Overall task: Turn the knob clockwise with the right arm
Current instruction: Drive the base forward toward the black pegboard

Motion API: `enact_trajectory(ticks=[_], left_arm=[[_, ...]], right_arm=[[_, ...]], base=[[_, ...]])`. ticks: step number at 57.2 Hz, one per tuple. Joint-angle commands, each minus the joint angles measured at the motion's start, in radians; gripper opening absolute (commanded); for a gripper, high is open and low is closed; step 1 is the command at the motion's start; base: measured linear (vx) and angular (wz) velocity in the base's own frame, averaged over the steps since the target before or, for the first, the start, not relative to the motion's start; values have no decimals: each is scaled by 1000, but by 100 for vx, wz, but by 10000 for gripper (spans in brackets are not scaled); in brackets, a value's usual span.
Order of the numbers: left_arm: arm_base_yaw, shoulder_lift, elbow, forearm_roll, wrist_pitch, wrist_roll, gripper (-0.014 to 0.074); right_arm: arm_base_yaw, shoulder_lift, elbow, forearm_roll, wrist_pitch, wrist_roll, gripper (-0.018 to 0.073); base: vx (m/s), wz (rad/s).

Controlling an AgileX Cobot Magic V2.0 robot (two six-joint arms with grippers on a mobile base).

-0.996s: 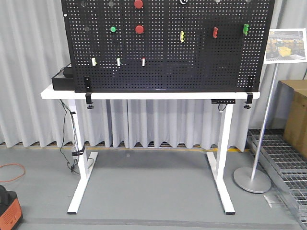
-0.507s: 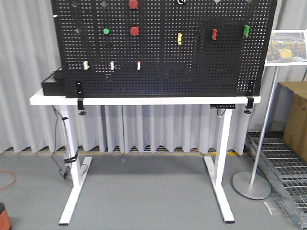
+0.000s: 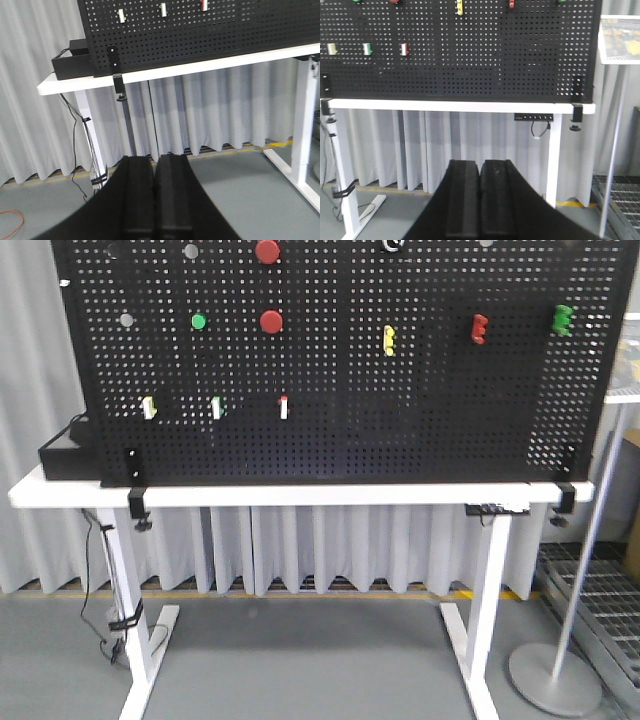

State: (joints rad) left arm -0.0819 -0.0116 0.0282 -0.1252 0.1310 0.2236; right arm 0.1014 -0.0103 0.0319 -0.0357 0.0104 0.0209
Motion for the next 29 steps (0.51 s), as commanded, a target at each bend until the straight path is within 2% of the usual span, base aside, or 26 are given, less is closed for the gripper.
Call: enact_trajectory(ticks=[1,29], left_arm=[[-8,-16,33,-10,-82,-4,-6],[-8,-16,33,-10,-82,-4,-6]], right_arm=[[-5,-11,7,-10,-81,-10,-7],[-5,-11,7,-10,-81,-10,-7]], base=[[47,2],[46,3]])
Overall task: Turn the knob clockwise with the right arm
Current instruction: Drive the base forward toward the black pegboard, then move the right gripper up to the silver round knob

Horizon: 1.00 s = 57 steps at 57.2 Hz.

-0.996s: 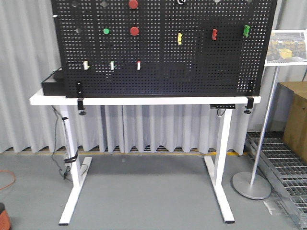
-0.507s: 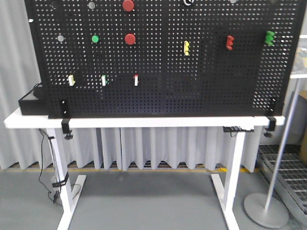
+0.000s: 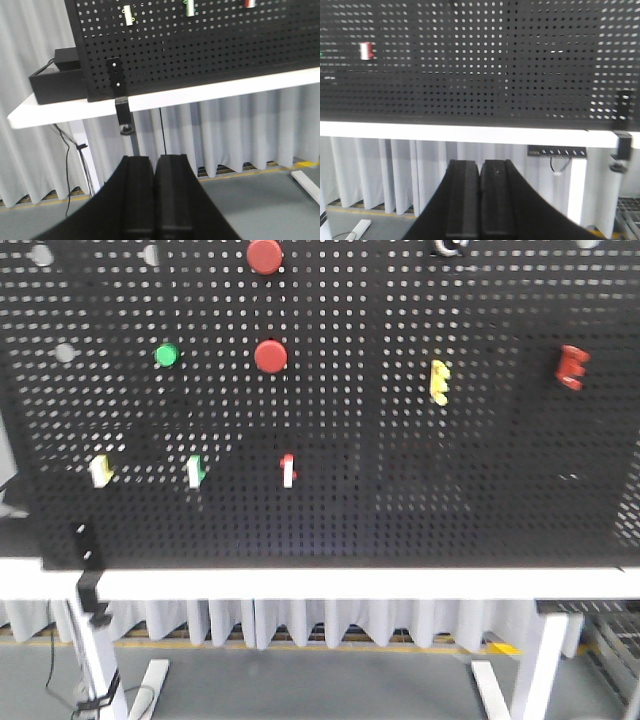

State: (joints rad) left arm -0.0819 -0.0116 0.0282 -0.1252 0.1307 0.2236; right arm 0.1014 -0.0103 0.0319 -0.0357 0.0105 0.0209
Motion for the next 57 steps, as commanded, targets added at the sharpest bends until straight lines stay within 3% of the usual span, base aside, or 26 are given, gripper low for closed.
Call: enact_trajectory(ticks=[1,57], left_arm=[[-8,-16,33,-10,-82,-4,-6],[-8,-16,33,-10,-82,-4,-6]], right_arm=[[-5,-11,7,-10,-81,-10,-7],[-5,-11,7,-10,-81,-10,-7]], base=[[40,2],[30,0]])
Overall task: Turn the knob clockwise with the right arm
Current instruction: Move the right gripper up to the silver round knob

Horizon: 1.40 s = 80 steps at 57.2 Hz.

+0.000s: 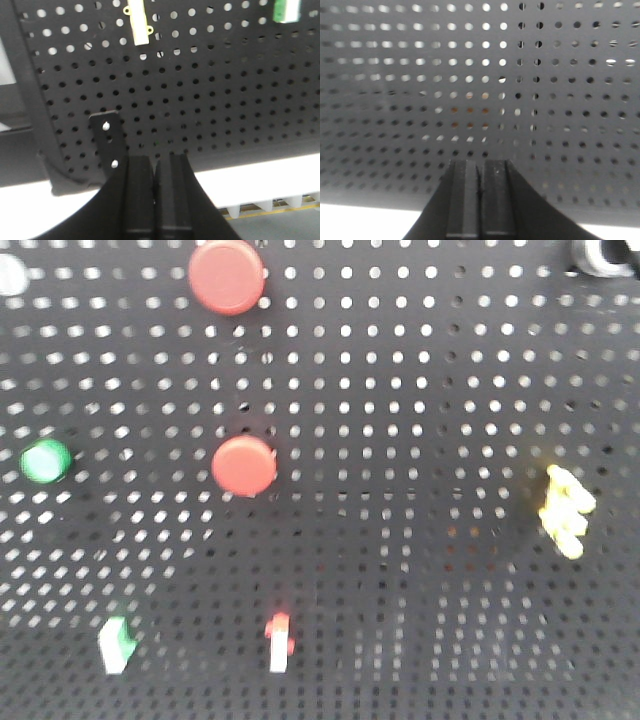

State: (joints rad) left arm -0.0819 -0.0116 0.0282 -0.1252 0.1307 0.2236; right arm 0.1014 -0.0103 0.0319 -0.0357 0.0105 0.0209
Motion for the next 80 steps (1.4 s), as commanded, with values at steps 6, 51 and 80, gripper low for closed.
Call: enact_trajectory(ticks=[6,51,80], left_arm=[[-8,-16,33,-10,-82,-4,-6],[-8,-16,33,-10,-82,-4,-6],[-8,-16,33,-10,-82,-4,-6]], right_arm=[[-5,-11,7,-10,-81,-10,-7],[-4,136,-562,-88,63,12,-7],[-5,688,-1278,53,414,-2,-6]], base=[[8,-3],[1,0],[0,0]])
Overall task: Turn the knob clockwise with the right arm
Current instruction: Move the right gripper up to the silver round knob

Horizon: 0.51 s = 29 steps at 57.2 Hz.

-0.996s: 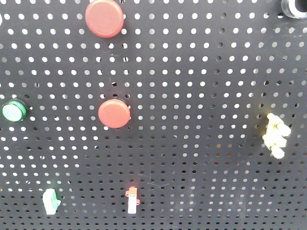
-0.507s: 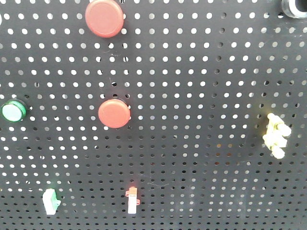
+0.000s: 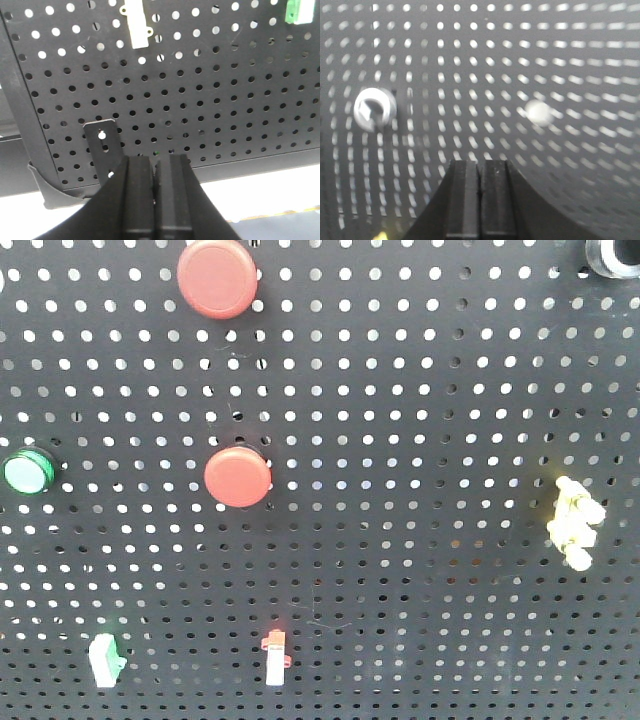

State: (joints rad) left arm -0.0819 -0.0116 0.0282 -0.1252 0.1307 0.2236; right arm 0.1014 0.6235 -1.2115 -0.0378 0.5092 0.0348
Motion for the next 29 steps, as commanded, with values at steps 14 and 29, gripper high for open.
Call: enact_trajectory(ticks=[14,29], left_arm=[[-8,-16,33,-10,-82,-4,-6],[-8,-16,33,-10,-82,-4,-6]], right_arm=[[99,169,-35,575,-81,-768,-5],[154,204,-35,836,-164,-1318,32]], base=[[0,0],[0,0]])
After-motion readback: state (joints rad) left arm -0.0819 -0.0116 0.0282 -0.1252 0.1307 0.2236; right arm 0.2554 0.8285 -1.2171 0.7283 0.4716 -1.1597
